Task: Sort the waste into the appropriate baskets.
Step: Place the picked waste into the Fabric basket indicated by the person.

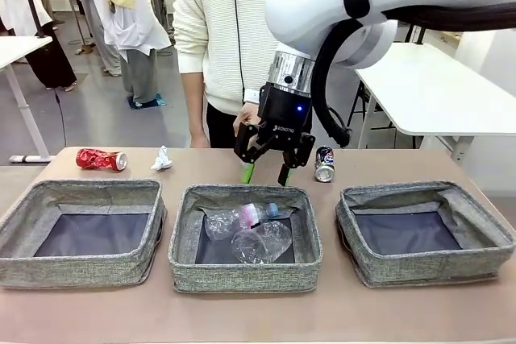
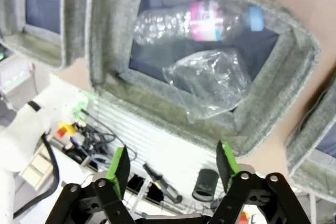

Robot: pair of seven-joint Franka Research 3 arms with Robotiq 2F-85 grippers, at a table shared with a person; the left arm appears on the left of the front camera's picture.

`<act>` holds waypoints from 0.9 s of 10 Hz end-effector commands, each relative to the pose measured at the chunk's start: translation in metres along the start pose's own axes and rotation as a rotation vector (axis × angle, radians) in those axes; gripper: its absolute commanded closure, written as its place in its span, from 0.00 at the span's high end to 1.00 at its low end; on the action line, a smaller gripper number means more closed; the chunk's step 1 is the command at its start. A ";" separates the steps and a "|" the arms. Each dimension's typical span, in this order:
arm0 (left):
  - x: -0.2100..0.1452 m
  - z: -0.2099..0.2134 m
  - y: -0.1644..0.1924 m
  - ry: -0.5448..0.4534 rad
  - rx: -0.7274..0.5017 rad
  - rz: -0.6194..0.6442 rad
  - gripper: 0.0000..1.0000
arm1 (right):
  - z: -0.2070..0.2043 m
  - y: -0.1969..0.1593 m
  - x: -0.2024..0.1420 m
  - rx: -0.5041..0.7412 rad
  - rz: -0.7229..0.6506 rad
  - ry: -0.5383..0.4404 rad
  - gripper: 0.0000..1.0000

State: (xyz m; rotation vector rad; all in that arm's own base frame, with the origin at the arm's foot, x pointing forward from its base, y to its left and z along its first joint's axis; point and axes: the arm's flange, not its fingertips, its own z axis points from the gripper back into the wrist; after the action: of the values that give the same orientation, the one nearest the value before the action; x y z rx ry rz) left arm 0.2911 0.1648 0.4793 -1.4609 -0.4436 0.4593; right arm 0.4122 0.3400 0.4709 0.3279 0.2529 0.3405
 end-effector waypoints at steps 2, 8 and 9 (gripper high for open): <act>-0.003 0.002 -0.003 0.011 0.009 0.007 1.00 | 0.007 -0.008 0.001 0.128 0.052 0.037 1.00; -0.003 0.002 -0.003 0.011 0.009 0.007 1.00 | 0.101 -0.136 -0.071 0.733 -0.075 -0.234 1.00; -0.003 0.002 -0.003 0.011 0.009 0.007 1.00 | 0.119 -0.167 -0.101 0.786 -0.129 -0.393 1.00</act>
State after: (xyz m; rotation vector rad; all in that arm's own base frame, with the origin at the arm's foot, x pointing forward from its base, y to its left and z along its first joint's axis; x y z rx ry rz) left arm 0.2909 0.1650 0.4797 -1.4601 -0.4449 0.4593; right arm 0.4335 0.1473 0.5374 1.1127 0.1890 0.2168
